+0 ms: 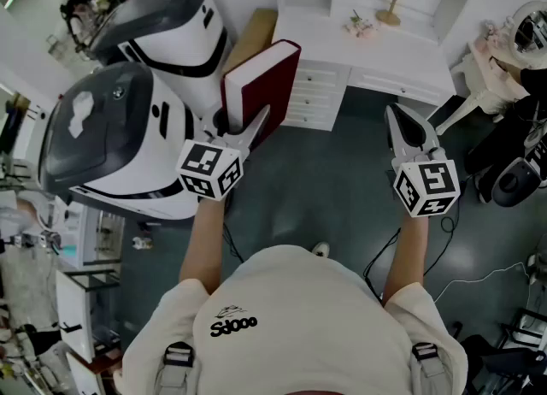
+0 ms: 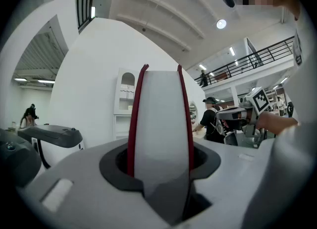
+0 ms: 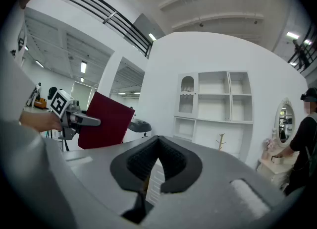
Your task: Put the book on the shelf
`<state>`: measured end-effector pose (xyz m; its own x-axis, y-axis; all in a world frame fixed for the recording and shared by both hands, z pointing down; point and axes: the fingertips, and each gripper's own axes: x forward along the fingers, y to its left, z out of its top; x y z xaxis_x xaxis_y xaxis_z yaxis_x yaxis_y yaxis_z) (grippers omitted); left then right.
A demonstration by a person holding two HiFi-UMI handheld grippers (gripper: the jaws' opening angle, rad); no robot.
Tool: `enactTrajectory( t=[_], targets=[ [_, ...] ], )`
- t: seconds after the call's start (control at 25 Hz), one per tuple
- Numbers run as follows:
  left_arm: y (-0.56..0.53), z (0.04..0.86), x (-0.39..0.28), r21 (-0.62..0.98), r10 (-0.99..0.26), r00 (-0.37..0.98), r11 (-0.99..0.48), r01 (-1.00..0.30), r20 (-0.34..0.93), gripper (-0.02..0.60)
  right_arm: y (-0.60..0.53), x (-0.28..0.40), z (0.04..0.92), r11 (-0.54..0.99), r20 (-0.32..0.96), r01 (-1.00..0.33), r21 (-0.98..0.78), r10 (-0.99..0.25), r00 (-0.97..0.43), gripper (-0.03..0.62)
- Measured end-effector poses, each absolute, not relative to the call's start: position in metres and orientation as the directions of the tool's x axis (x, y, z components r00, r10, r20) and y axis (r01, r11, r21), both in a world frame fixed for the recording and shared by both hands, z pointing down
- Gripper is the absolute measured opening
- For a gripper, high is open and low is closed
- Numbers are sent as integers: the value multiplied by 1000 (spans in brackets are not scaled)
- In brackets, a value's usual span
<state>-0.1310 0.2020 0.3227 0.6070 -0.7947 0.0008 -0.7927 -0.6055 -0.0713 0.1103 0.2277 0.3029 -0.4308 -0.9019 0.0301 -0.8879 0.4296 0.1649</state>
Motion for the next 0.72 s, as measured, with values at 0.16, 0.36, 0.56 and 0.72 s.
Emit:
enactTrajectory(
  t=[0.16,0.36,0.56,0.72],
  targets=[
    [200,326,-113,-80,-792,610,-609,-789,22,229,224,122,307,440,36,-885,150,-897,-440,2],
    [191,327,-84,-93,-788,614,-614,-784,33,229,213,144,310,445,33,-884,146,-895,-445,2],
    [177,330,-56,-96,-803,595,-596,-797,39,229,199,171,317,474,37,-871,128,-880,-474,2],
    [167,334,-37,-96,-820,571,-573,-814,44,229,186,198,322,486,53,-866,118,-874,-483,2]
  ],
)
